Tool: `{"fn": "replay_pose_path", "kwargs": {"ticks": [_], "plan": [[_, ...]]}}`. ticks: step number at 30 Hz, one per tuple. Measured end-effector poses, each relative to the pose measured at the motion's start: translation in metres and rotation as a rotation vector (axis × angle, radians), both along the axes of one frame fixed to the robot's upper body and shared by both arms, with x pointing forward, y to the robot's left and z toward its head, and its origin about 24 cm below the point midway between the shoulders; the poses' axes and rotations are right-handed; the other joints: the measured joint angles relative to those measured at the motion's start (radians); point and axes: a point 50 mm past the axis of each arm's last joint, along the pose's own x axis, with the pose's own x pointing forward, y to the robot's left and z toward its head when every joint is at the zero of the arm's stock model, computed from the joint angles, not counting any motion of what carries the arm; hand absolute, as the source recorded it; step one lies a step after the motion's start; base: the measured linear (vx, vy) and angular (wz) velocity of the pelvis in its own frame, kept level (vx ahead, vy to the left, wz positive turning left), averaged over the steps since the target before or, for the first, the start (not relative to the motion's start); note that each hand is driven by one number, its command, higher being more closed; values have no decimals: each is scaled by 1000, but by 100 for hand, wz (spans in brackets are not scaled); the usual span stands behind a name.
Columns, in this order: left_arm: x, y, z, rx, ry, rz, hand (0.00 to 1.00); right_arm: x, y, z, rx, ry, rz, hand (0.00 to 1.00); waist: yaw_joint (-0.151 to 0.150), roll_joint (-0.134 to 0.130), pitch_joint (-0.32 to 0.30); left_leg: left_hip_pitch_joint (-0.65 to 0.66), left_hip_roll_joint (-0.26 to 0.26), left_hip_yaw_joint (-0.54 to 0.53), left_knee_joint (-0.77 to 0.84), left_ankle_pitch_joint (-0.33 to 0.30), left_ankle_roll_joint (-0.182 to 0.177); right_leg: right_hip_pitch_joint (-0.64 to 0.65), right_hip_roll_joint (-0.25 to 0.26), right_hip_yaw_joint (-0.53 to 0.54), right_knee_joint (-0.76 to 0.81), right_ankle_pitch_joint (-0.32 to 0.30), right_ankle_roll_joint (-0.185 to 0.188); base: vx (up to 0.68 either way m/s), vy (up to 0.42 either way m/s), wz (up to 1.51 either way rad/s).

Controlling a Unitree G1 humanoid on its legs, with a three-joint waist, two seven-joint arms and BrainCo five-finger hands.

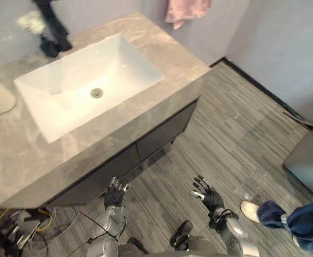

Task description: Organize washtable

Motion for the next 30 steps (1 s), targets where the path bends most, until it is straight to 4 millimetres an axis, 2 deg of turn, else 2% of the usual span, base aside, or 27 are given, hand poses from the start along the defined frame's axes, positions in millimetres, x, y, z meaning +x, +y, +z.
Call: {"fn": "replay_pose_path", "kwargs": {"ticks": [1,2,3,5,7,8,9,10,11,12,13,14,15,16,17,18,20,21,23,26,30], "plan": [[1,-7,0,-14,2,-10,0,-2,-9,0,-11,4,-23,0,-8,31,-5,-25,-11,0,-89,25,26,5,11,17,-8,4,7,9,117,-64],[2,-11,0,-24,-1,-13,0,-2,-15,0,-24,3,-31,0,-10,41,2,-32,-8,7,-120,43,43,7,24,27,-9,4,9,-3,109,-56],[2,-12,-2,-32,7,-13,0,-4,-21,-1,-34,13,-49,0,-9,50,0,-12,0,16,-118,42,33,16,33,47,-17,7,18,25,77,-33],[2,-10,-2,-21,18,-2,0,-9,-19,-2,-25,21,-60,0,-44,24,12,26,4,27,-99,41,33,52,49,66,-53,14,28,25,90,-33],[-2,-6,-5,-14,40,26,0,-8,-16,-2,-15,19,-65,0,-45,17,25,57,21,8,-41,37,40,73,60,115,-60,13,28,-20,76,-79],[-11,-3,-10,-18,68,62,0,-5,-14,2,-15,1,-61,0,-36,28,32,66,49,-100,48,25,62,105,75,179,-60,13,27,1,66,-150],[-21,-1,-13,-23,92,85,0,-2,-13,6,-17,-23,-67,0,-25,44,44,33,74,-257,178,18,79,124,83,249,-59,11,22,0,113,-167],[-23,-2,-14,-34,96,98,0,0,-12,8,-15,-31,-68,0,-18,47,46,16,65,-341,204,-3,72,122,83,280,-60,9,21,10,170,-177],[-26,-5,-13,-50,95,109,0,5,-11,11,-17,-49,-66,0,-5,76,50,-16,23,-508,195,-60,49,110,90,345,-56,9,22,-6,178,-167],[-25,-6,-10,-49,76,109,0,9,-8,13,-18,-57,-61,0,2,85,55,-47,-38,-641,164,-100,52,88,95,420,-45,5,17,-6,192,-169],[-26,-3,-8,-45,66,119,0,12,-5,14,-15,-62,-47,0,5,83,57,-59,-66,-714,139,-115,52,78,95,461,-41,5,19,-16,207,-163],[-26,0,-3,-43,44,138,0,14,0,15,-8,-70,-32,0,8,83,61,-79,-121,-841,90,-117,48,67,97,524,-34,4,21,-30,294,-166],[-28,2,1,-39,25,147,0,15,0,15,-10,-73,-29,0,11,102,64,-81,-157,-942,2,-115,22,51,107,580,-9,-10,42,-33,277,-167],[-28,2,2,-40,16,154,0,14,-1,13,-10,-63,-33,0,19,104,66,-57,-167,-946,-4,-128,6,40,110,611,8,-11,61,16,236,-130],[-28,5,4,-33,7,171,0,7,1,9,-1,-39,-42,0,11,100,60,-36,-176,-911,-25,-131,-1,28,110,653,41,-17,76,107,178,-85],[-24,9,12,-24,-36,189,0,4,1,7,-2,-27,-42,0,3,78,57,-41,-196,-901,25,-133,4,12,110,664,55,-22,81,122,154,-72],[-21,12,20,-13,-75,196,0,6,2,9,0,-36,-43,0,2,78,64,-60,-205,-893,76,-136,1,1,107,720,53,-15,84,78,133,-80],[-20,11,22,-13,-84,194,0,8,3,13,1,-55,-46,0,0,69,60,-61,-204,-870,88,-137,1,-16,103,747,64,-13,84,85,156,-97],[-15,7,26,-15,-107,191,0,11,6,23,14,-101,-72,0,-1,78,66,-55,-204,-820,113,-149,17,-44,107,795,85,-10,87,77,149,-99],[-14,6,30,-22,-122,195,0,9,14,24,57,-101,-94,0,0,80,67,-31,-191,-771,118,-181,42,-47,128,860,66,-3,98,69,94,-100],[-11,5,31,-15,-113,215,0,0,17,20,68,-77,-96,0,-7,59,62,31,-211,-705,11,-192,53,-63,137,935,19,18,125,89,75,-54]]}}
